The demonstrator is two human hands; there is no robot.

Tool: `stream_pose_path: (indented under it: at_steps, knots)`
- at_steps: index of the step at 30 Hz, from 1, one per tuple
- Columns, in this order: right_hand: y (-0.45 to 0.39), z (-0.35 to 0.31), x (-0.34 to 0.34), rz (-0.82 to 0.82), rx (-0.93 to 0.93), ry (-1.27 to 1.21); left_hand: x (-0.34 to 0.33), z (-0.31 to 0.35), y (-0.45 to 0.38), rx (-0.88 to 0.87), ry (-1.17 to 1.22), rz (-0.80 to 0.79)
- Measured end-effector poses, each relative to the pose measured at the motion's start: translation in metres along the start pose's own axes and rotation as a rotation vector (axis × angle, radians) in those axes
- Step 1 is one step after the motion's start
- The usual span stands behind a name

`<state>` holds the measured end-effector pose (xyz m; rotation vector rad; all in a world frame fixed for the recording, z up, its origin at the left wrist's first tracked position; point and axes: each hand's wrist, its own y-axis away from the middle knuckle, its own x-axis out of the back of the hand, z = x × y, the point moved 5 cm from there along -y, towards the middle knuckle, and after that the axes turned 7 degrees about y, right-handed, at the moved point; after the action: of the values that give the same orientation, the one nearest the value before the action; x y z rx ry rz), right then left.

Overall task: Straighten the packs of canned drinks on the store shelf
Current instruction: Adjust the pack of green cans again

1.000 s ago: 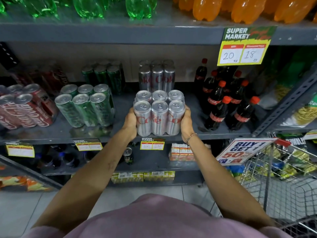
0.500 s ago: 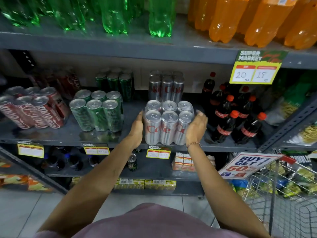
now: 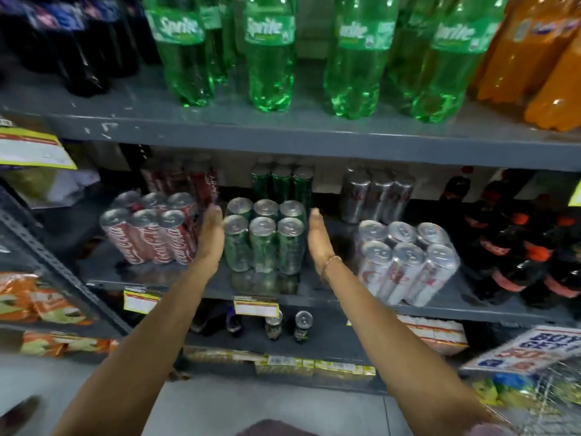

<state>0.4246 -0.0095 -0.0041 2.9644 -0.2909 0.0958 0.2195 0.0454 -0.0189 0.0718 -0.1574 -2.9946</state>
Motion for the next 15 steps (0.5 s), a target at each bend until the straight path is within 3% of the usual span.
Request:
stream_pose_path:
  at_steps: [2, 6, 9, 15]
  knots:
    - [-0.024, 0.038, -0.011, -0.022, -0.155, -0.139, 0.001, -0.024, -0.007, 0.21, 0.143, -0.037]
    - [-0.07, 0.105, -0.011, 0.053, -0.225, -0.232, -0.011, -0.043, -0.01, 0.321, 0.274, -0.088]
    - [-0.042, 0.067, -0.017, 0.14, -0.276, -0.282, -0.017, -0.05, -0.018, 0.373, 0.277, -0.142]
    - [-0.048, 0.073, -0.013, 0.171, -0.282, -0.374, -0.025, -0.056, -0.023, 0.38, 0.251, -0.239]
